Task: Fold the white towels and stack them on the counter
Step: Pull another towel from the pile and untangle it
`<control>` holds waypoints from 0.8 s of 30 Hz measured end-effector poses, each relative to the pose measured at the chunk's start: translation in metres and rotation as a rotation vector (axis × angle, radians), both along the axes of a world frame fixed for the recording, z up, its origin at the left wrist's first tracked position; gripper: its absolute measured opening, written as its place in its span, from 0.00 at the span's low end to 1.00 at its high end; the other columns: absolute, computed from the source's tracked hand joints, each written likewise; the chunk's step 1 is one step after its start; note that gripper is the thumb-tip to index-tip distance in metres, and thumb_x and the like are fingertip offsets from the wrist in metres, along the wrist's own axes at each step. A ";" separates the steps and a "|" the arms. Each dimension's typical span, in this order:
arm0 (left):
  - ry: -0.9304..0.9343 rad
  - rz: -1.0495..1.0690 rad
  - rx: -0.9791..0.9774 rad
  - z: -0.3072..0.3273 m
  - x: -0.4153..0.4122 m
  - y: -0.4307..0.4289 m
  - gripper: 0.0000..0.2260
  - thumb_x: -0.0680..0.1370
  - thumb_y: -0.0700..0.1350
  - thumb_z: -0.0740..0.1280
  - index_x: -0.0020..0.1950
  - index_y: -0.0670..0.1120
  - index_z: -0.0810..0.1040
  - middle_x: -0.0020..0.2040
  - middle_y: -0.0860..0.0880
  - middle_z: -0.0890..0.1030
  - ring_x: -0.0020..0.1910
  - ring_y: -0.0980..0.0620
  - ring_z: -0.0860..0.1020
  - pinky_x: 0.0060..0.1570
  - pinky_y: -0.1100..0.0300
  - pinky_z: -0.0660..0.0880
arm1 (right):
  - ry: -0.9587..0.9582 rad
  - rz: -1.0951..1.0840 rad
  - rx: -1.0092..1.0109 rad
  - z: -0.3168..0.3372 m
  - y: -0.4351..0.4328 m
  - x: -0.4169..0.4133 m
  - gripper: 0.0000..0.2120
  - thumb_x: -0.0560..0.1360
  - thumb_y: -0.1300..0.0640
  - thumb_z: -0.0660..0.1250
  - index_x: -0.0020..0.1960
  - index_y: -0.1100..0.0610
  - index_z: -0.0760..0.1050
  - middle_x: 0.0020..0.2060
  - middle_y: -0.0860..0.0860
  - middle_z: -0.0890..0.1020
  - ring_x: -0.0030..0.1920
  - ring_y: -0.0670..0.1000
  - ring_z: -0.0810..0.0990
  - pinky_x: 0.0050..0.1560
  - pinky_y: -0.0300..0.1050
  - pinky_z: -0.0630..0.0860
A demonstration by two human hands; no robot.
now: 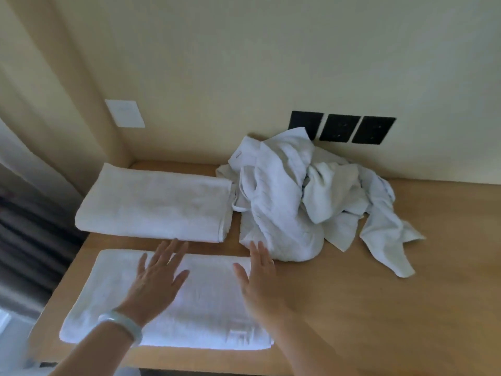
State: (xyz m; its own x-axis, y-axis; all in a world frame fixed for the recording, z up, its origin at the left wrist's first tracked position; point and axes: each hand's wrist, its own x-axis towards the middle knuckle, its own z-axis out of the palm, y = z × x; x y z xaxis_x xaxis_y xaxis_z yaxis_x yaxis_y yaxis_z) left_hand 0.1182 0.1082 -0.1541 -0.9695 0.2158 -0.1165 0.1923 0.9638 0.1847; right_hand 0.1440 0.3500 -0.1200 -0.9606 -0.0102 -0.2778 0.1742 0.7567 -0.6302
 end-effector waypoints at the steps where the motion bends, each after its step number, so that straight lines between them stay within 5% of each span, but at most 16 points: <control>1: -0.005 0.017 0.040 0.005 -0.007 0.014 0.33 0.77 0.66 0.43 0.80 0.53 0.52 0.80 0.50 0.53 0.79 0.49 0.53 0.76 0.46 0.52 | -0.032 -0.030 -0.072 0.003 0.006 -0.005 0.35 0.77 0.34 0.41 0.79 0.49 0.42 0.78 0.46 0.41 0.78 0.47 0.40 0.77 0.46 0.45; 5: -0.086 0.069 0.239 0.031 -0.037 0.086 0.27 0.82 0.55 0.59 0.79 0.50 0.57 0.78 0.49 0.60 0.76 0.51 0.60 0.75 0.52 0.60 | 0.018 -0.150 -0.196 0.010 0.044 -0.023 0.37 0.76 0.33 0.54 0.78 0.51 0.52 0.78 0.49 0.52 0.78 0.49 0.49 0.76 0.46 0.53; 12: -0.211 0.289 0.635 0.069 -0.116 0.217 0.36 0.80 0.54 0.64 0.80 0.44 0.49 0.79 0.45 0.56 0.77 0.47 0.57 0.75 0.52 0.57 | 0.278 -0.063 -0.158 0.057 0.124 -0.101 0.32 0.79 0.50 0.64 0.77 0.51 0.53 0.77 0.47 0.55 0.76 0.49 0.56 0.74 0.43 0.58; 17: -0.271 0.710 0.769 0.093 -0.176 0.280 0.27 0.76 0.63 0.64 0.63 0.43 0.69 0.58 0.43 0.73 0.55 0.41 0.76 0.58 0.46 0.75 | 0.309 -0.016 -0.240 0.081 0.175 -0.145 0.24 0.76 0.55 0.66 0.71 0.52 0.64 0.63 0.44 0.71 0.65 0.45 0.69 0.63 0.33 0.65; 21: -0.174 0.681 0.591 0.105 -0.185 0.300 0.10 0.79 0.43 0.60 0.57 0.41 0.75 0.49 0.45 0.76 0.46 0.45 0.73 0.55 0.50 0.76 | 0.128 0.037 -0.455 0.088 0.216 -0.161 0.29 0.76 0.61 0.65 0.74 0.50 0.61 0.67 0.42 0.68 0.68 0.44 0.67 0.67 0.38 0.65; 24: 0.011 0.595 0.748 0.148 -0.176 0.323 0.04 0.82 0.39 0.58 0.48 0.42 0.71 0.36 0.49 0.69 0.40 0.49 0.70 0.41 0.64 0.70 | 0.056 0.072 -0.553 0.098 0.244 -0.168 0.27 0.76 0.61 0.65 0.72 0.47 0.62 0.59 0.43 0.73 0.56 0.40 0.73 0.51 0.30 0.71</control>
State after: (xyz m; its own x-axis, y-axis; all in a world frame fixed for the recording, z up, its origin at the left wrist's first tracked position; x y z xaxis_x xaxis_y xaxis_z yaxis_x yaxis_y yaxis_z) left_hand -0.0582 0.4316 -0.0060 -0.9444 -0.2983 -0.1381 -0.2856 0.5367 0.7939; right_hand -0.0242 0.5935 -0.0219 -0.9653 -0.2057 -0.1609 0.0891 0.3196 -0.9433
